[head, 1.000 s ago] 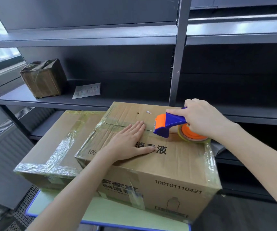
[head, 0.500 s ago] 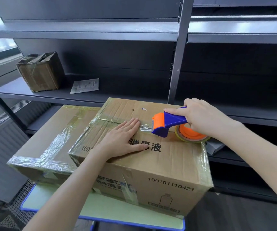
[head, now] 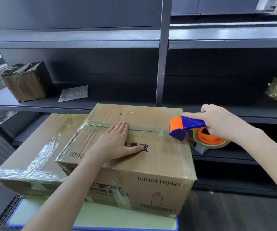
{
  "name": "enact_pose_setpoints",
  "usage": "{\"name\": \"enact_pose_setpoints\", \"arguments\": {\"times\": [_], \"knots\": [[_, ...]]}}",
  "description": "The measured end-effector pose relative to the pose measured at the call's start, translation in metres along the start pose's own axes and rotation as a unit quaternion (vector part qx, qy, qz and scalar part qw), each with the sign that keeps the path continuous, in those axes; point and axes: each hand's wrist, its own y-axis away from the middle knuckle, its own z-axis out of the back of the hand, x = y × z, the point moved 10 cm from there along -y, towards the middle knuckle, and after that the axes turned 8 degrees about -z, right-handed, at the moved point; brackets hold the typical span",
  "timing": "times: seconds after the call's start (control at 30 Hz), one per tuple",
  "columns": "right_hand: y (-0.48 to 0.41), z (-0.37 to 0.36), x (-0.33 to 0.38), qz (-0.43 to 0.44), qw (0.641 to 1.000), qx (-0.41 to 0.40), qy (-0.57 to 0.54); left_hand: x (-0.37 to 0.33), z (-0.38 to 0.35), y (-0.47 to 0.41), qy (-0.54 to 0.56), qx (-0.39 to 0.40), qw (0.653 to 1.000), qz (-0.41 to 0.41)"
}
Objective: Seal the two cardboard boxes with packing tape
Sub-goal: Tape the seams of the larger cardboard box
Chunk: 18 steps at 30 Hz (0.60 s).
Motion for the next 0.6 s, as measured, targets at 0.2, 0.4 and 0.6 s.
{"name": "enact_pose_setpoints", "arguments": {"times": [0.2, 0.4, 0.6], "knots": [[-0.002, 0.006, -0.001, 0.000, 0.998, -0.036, 0.043, -0.093, -0.003, -0.025, 0.075, -0.002, 0.993, -0.093], [-0.003, -0.001, -0.001, -0.003, 0.998, -0.035, 0.047, -0.094, -0.010, -0.024, 0.010, 0.002, 0.997, -0.079], [-0.001, -0.005, -0.002, -0.006, 0.998, -0.042, 0.045, -0.122, -0.003, -0.036, 0.025, -0.026, 0.994, -0.101]]}}
